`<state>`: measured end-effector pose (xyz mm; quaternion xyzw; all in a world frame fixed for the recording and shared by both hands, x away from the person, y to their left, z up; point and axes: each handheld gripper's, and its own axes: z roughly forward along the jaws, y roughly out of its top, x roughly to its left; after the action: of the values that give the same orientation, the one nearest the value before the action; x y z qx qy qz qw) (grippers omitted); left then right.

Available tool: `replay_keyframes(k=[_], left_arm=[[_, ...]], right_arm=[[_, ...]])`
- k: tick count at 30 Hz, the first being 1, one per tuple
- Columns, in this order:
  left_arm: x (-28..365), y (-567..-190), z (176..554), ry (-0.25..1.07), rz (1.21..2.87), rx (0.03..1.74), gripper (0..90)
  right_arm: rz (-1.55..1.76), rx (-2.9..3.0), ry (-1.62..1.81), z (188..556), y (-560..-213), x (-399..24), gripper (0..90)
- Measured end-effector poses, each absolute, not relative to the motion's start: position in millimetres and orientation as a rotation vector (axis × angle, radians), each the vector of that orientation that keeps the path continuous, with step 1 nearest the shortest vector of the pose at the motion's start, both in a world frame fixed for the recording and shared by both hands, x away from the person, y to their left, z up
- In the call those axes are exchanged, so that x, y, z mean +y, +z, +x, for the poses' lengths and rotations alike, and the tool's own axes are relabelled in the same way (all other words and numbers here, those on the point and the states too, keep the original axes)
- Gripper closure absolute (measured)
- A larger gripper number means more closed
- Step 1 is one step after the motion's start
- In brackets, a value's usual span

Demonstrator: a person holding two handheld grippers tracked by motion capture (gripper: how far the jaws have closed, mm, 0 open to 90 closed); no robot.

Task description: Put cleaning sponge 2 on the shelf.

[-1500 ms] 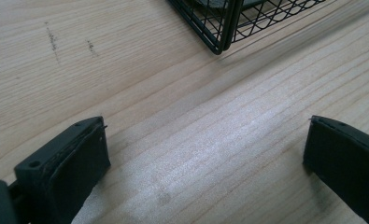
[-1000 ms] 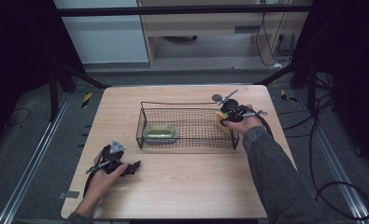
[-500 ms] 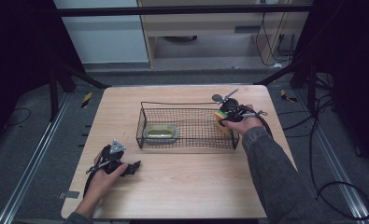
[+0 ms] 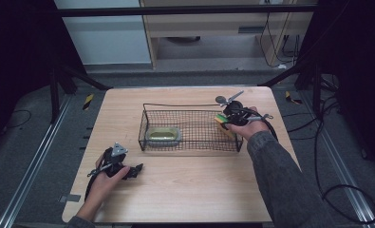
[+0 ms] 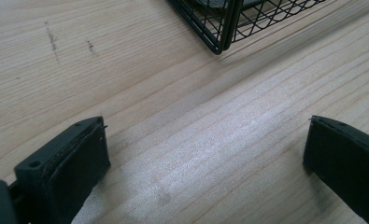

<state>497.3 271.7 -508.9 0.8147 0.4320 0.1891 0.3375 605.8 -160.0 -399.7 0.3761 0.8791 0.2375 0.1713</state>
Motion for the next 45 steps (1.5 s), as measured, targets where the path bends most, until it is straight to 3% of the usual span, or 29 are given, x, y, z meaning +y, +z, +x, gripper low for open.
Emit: replay_keyframes(k=[13, 28, 37, 45], left_arm=[[271.6, -509.0, 497.3, 0.493, 2.122, 1.126, 0.0], [271.7, -508.6, 498.3, 0.494, 2.129, 1.124, 0.0], [271.7, -508.7, 498.3, 0.493, 2.129, 1.124, 0.0], [271.7, -508.6, 498.3, 0.493, 2.13, 1.124, 0.0]], right_arm=[[1.068, 2.535, 0.709, 600.9, -400.2, -143.1, 52.9], [1.072, 2.503, 0.783, 588.6, -388.2, -138.4, 34.1], [1.205, 2.387, 0.824, 583.4, -388.8, -162.0, 11.1], [1.227, 2.299, 0.866, 574.0, -385.3, -180.2, 7.1]])
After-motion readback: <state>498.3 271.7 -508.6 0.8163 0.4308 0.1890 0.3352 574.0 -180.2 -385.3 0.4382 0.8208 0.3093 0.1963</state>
